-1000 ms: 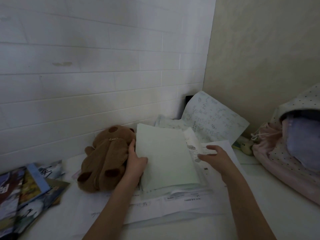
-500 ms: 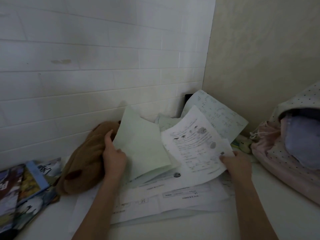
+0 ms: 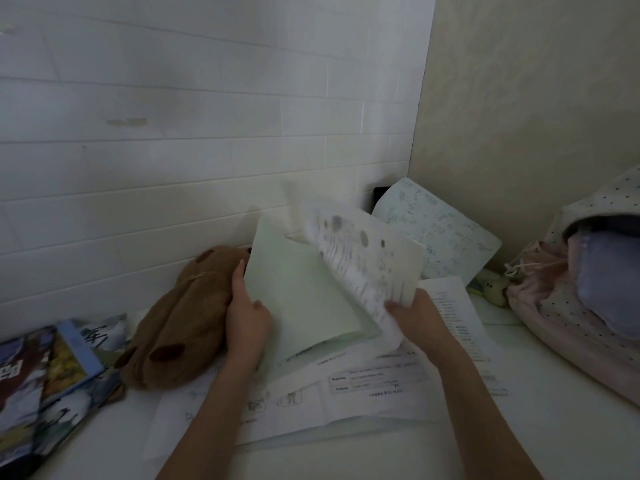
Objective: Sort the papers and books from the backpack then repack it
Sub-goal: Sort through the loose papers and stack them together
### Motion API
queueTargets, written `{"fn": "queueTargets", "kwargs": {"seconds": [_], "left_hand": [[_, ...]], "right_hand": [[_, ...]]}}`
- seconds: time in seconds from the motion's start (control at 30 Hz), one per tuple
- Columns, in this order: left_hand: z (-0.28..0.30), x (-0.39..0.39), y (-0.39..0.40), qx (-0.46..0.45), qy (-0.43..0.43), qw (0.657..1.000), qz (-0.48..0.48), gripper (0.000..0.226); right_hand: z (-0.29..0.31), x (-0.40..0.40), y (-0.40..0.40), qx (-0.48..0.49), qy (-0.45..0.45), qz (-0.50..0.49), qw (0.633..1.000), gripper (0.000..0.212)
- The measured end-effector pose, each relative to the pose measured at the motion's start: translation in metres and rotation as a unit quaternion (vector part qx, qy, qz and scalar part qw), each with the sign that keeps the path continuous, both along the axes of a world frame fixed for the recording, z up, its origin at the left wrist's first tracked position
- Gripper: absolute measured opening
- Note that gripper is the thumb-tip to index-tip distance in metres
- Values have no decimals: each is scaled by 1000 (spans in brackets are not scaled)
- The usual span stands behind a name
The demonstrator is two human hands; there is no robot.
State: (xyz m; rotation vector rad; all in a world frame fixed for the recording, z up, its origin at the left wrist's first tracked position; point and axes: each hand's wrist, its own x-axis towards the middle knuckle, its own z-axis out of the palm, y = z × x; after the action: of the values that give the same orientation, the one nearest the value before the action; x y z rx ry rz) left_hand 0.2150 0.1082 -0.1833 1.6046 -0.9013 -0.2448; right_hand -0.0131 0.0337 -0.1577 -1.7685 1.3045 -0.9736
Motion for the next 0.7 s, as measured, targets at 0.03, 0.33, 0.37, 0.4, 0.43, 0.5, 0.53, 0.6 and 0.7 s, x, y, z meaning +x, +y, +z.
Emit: {"fn": "queueTargets", "kwargs": {"seconds": [0.03, 0.33, 0.37, 0.4, 0.43, 0.5, 0.53, 0.6, 0.7], "left_hand": [[0, -1, 0, -4, -7, 1000, -3, 77], [1, -2, -5, -13, -108, 994, -13, 25], [-4, 0, -10, -17, -99, 994, -38, 35], [-7, 0, -13, -28, -72, 996, -53, 34], [-6, -3, -14, -33, -54, 995, -71, 30], [-4, -9, -15, -60, 29, 990, -128, 53], [-3, -12, -15, -49, 40, 988, -140, 67], [-3, -12, -13, -36, 56, 988, -137, 76], [-11, 0, -17, -40, 61, 992, -102, 78]], "right_hand": [[4, -1, 3, -31, -40, 37, 998, 18], [-4, 15, 3, 138, -138, 14, 981, 42], [-8, 12, 0, 171, -111, 9, 979, 45], [-10, 8, -1, 195, -77, 14, 978, 41], [-11, 7, -3, 193, -48, 19, 980, 32], [-12, 9, -3, 111, -11, -31, 993, 23], [-13, 12, -5, 49, -6, -85, 995, 22], [-13, 14, -4, -60, -16, -212, 975, 22], [-8, -2, -10, -136, -172, -373, 901, 23]]}}
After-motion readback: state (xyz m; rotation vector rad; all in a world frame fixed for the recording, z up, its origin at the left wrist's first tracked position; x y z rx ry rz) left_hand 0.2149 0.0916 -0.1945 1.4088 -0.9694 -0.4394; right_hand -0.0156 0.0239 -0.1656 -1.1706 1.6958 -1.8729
